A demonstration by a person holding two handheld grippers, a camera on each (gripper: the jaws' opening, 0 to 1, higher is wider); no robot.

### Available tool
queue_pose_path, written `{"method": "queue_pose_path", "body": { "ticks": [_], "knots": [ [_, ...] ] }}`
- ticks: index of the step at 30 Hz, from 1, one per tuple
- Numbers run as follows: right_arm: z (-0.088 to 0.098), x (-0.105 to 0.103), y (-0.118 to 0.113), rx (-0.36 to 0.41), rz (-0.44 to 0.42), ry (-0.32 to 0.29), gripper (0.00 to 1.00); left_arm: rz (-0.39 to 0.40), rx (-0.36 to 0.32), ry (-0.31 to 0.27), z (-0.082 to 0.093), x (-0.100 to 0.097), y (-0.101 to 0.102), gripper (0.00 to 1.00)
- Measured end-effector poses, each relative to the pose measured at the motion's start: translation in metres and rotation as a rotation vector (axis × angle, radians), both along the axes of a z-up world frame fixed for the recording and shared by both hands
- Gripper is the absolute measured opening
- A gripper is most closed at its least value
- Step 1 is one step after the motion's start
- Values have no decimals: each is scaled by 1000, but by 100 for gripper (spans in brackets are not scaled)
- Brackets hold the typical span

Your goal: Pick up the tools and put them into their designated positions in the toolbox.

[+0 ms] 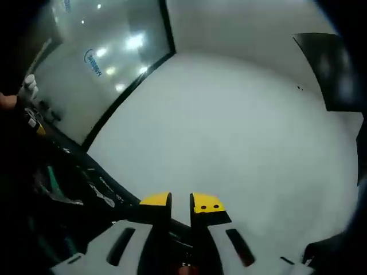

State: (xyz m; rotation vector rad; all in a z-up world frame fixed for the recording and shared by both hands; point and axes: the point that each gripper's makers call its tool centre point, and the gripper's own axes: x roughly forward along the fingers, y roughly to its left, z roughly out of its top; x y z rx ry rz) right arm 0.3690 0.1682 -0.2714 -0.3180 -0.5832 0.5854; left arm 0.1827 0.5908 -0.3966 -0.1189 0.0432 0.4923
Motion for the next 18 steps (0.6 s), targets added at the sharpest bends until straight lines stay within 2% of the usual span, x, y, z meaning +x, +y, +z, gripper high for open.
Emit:
{"method": "queue_pose_path", "body": {
  "ticks": [6,11,18],
  "knots": [
    [-8,9,-1,-18,-10,44,12,-5,-7,-2,0,0,5,6],
    [-10,8,3,-51,-17,29,12,-6,-8,-2,0,2,6,6],
    [-12,11,3,-55,-25,37,12,-14,-10,-3,0,2,2,6]
  ]
}}
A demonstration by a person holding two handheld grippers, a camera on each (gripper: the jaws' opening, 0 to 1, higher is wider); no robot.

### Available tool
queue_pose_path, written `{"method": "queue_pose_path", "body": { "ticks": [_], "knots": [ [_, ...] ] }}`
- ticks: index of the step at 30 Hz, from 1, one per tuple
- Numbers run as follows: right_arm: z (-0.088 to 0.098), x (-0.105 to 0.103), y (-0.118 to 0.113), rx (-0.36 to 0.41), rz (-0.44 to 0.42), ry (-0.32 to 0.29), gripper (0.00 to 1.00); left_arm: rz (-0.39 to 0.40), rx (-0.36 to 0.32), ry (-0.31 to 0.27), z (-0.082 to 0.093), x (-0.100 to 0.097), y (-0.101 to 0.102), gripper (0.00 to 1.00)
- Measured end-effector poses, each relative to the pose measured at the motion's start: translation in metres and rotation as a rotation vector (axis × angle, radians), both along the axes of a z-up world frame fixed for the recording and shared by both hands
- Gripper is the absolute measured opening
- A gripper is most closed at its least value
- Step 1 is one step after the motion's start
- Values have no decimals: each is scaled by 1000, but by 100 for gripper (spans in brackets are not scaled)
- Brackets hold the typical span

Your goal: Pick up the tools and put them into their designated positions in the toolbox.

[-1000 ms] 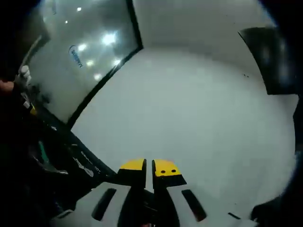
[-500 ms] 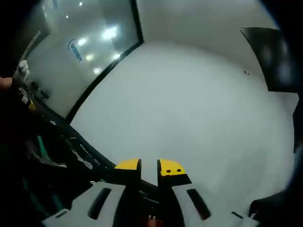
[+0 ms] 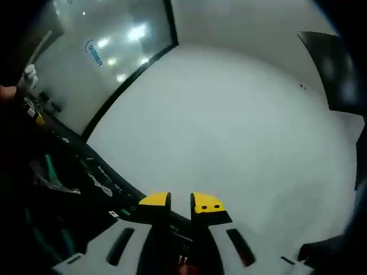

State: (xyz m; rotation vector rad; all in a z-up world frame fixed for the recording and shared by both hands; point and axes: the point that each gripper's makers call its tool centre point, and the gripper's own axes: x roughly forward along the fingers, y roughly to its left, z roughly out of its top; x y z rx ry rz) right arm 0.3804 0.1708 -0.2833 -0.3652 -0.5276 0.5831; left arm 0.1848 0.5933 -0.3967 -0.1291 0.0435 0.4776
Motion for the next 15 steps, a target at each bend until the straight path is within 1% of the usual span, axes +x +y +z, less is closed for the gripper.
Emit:
{"method": "queue_pose_path", "body": {
  "ticks": [9,11,12,14,15],
  "knots": [
    [1,3,-4,18,-10,8,12,-5,4,0,-1,1,-1,6],
    [2,4,-6,36,-1,15,12,-6,2,1,-1,2,1,6],
    [3,5,-8,50,0,19,12,-9,3,1,-1,2,1,6],
    [11,8,-19,137,8,32,12,-11,3,1,-2,3,1,6],
    [13,10,-25,175,8,50,12,-10,4,2,-2,3,1,6]
  ]
}}
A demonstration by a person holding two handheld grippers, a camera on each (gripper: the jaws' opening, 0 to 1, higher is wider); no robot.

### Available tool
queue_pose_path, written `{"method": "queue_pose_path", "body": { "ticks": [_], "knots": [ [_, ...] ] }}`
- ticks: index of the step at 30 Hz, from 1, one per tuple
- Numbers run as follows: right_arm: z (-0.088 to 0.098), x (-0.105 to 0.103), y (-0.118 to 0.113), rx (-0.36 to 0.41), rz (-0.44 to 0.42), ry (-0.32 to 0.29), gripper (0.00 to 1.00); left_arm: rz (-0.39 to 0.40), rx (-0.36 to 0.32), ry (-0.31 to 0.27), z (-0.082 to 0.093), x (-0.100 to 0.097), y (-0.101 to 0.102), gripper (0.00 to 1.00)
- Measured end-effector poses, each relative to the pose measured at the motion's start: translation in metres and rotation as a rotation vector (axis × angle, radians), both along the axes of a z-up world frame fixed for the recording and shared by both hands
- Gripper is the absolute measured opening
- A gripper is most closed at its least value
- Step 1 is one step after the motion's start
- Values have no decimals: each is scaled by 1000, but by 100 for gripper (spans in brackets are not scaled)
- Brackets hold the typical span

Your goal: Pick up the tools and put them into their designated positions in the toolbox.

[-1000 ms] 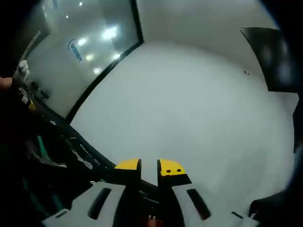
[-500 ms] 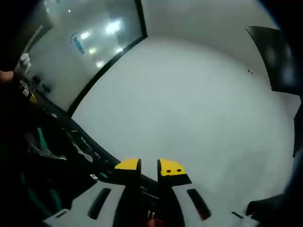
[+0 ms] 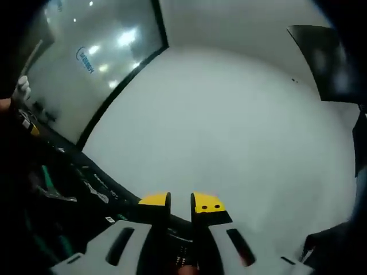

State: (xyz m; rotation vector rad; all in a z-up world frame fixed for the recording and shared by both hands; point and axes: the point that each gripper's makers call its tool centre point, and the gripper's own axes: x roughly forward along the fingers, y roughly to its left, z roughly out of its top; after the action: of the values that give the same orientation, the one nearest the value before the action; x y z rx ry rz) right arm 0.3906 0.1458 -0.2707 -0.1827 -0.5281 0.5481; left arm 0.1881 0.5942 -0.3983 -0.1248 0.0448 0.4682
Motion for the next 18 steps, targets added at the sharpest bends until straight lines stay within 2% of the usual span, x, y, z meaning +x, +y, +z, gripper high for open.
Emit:
{"method": "queue_pose_path", "body": {
  "ticks": [3,6,7,8,10,11,12,13,14,15,16,17,18],
  "knots": [
    [-4,8,-9,42,3,66,13,-1,-3,0,0,-1,0,6],
    [-4,10,-6,58,44,80,13,-2,-2,0,0,-1,1,6],
    [-9,11,0,52,81,119,12,-1,-1,0,0,-1,1,6],
    [-17,12,13,20,155,198,11,-1,-1,0,0,-1,1,6],
    [-38,1,47,-78,432,467,11,-1,6,0,0,-2,2,6],
    [-33,-10,59,-117,559,510,11,-5,13,2,1,-1,1,6],
    [-17,-26,70,-177,684,467,8,-6,16,6,1,0,2,6],
    [-2,-27,71,-223,645,476,3,-7,19,11,1,1,3,6],
    [-2,-25,75,-326,626,511,0,-9,22,15,1,2,2,6],
    [-10,-29,81,-447,666,611,0,-11,24,18,1,2,2,5],
    [-18,-29,86,-512,677,721,0,-13,27,21,1,3,2,5],
    [-24,-24,88,-562,649,774,0,-13,28,22,1,3,1,5],
    [-36,-22,87,-594,612,869,0,-12,25,23,1,2,1,5]
  ]
}}
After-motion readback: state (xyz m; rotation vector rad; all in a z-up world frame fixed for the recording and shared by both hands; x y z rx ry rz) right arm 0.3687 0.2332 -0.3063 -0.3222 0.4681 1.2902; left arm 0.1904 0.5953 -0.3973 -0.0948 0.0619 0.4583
